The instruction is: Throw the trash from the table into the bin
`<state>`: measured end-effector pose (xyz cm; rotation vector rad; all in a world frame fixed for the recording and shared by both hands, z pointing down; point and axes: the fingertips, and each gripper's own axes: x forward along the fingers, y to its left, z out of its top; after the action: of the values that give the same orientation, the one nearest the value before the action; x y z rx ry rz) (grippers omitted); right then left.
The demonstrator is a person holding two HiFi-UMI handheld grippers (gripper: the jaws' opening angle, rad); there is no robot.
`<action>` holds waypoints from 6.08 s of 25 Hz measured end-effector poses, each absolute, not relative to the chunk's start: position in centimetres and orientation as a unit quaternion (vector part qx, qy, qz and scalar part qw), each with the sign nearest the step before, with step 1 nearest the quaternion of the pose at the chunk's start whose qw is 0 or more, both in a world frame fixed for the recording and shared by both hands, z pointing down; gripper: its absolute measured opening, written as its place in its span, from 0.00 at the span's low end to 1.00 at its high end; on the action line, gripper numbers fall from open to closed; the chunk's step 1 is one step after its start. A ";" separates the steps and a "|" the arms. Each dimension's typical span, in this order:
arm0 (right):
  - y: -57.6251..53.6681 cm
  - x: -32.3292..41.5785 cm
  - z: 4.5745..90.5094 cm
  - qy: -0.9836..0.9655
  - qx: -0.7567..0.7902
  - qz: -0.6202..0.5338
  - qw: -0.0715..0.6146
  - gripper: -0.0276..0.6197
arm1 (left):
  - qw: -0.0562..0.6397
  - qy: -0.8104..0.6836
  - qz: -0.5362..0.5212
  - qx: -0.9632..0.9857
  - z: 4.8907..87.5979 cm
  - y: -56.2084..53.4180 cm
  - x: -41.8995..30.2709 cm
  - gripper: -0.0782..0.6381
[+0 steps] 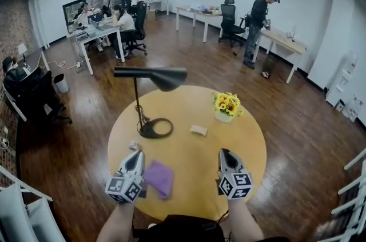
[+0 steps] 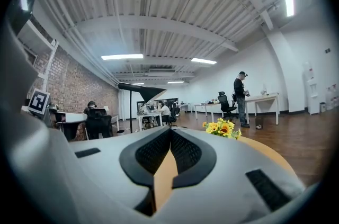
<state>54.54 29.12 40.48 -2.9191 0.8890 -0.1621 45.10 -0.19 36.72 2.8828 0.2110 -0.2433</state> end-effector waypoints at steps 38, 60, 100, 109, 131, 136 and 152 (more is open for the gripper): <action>18.7 57.1 52.9 0.285 -0.934 -0.212 0.021 0.05 | 0.082 0.027 0.177 0.980 54.0 -13.4 56.5 0.51; 19.8 57.3 55.4 0.241 -0.938 -0.250 0.015 0.05 | 0.054 0.036 0.301 0.951 63.6 -14.6 59.8 0.37; -3.5 35.5 39.6 0.577 -0.815 -0.050 -0.020 0.05 | 0.045 -0.276 -0.076 0.957 37.0 -24.9 12.2 0.36; -19.9 19.5 39.6 0.708 -0.705 -0.041 -0.037 0.05 | 0.045 -0.437 -0.087 0.894 38.0 -31.0 -11.1 0.36; -27.9 1.2 49.5 0.815 -0.544 -0.134 -0.151 0.05 | 0.187 -0.574 -0.027 0.797 52.2 -27.8 -27.1 0.36; -27.0 1.2 54.0 0.813 -0.528 -0.177 -0.172 0.05 | 0.235 -0.572 0.001 0.786 57.7 -26.6 -24.9 0.36; -23.4 4.6 69.1 0.799 -0.449 -0.273 -0.292 0.05 | 0.319 -0.545 0.141 0.762 76.0 -24.2 -16.8 0.37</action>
<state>4.59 -23.36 69.13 -1.7525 3.1201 -1.0666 -16.78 -24.21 75.95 2.0043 -1.4335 0.3716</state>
